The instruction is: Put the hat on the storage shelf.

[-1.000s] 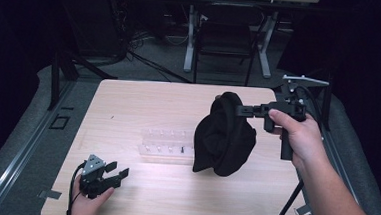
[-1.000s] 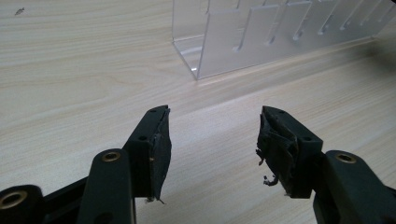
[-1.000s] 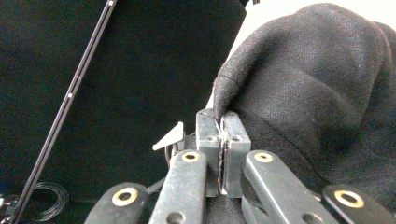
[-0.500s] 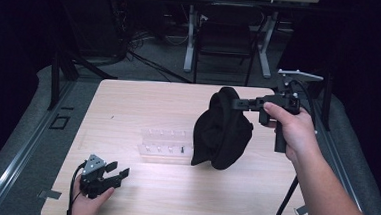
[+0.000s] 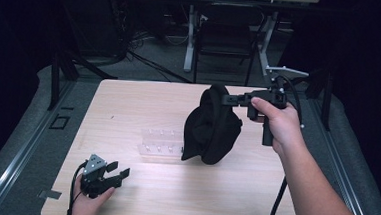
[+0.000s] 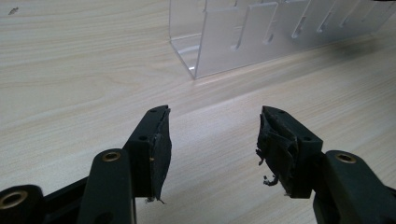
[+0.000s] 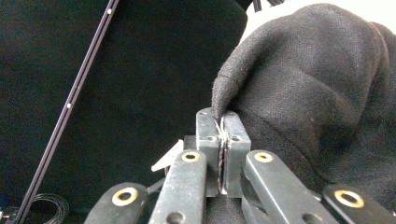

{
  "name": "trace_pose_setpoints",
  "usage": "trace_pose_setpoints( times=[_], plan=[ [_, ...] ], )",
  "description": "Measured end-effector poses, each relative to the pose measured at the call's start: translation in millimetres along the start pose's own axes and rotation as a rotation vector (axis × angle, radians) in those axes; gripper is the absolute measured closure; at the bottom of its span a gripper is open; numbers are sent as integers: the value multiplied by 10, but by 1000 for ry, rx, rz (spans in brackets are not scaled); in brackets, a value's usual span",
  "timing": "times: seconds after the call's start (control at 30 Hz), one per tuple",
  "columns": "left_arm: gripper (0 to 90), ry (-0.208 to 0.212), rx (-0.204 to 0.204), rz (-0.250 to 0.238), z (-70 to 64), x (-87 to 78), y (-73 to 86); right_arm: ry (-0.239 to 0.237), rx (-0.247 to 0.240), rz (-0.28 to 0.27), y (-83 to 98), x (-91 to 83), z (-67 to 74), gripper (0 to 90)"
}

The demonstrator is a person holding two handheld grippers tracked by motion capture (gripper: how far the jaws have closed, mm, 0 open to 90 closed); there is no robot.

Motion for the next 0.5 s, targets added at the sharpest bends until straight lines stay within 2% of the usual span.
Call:
trace_pose_setpoints(
  times=[0.27,0.5],
  plan=[
    [440,-3,-2,-11,-4,8,-4,-5,1,-8,-32,87,29,886],
    [440,1,5,-15,-24,12,-10,16,2,-7,-64,166,11,885]
  ],
)
Point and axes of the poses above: each handheld gripper's, and its own axes: x roughly forward along the jaws, y roughly out of its underside, z roughly to its left, the point moved 2 cm from there along x, roughly forward along the jaws, and after that the axes turned 9 degrees about x, right-handed, at the moved point
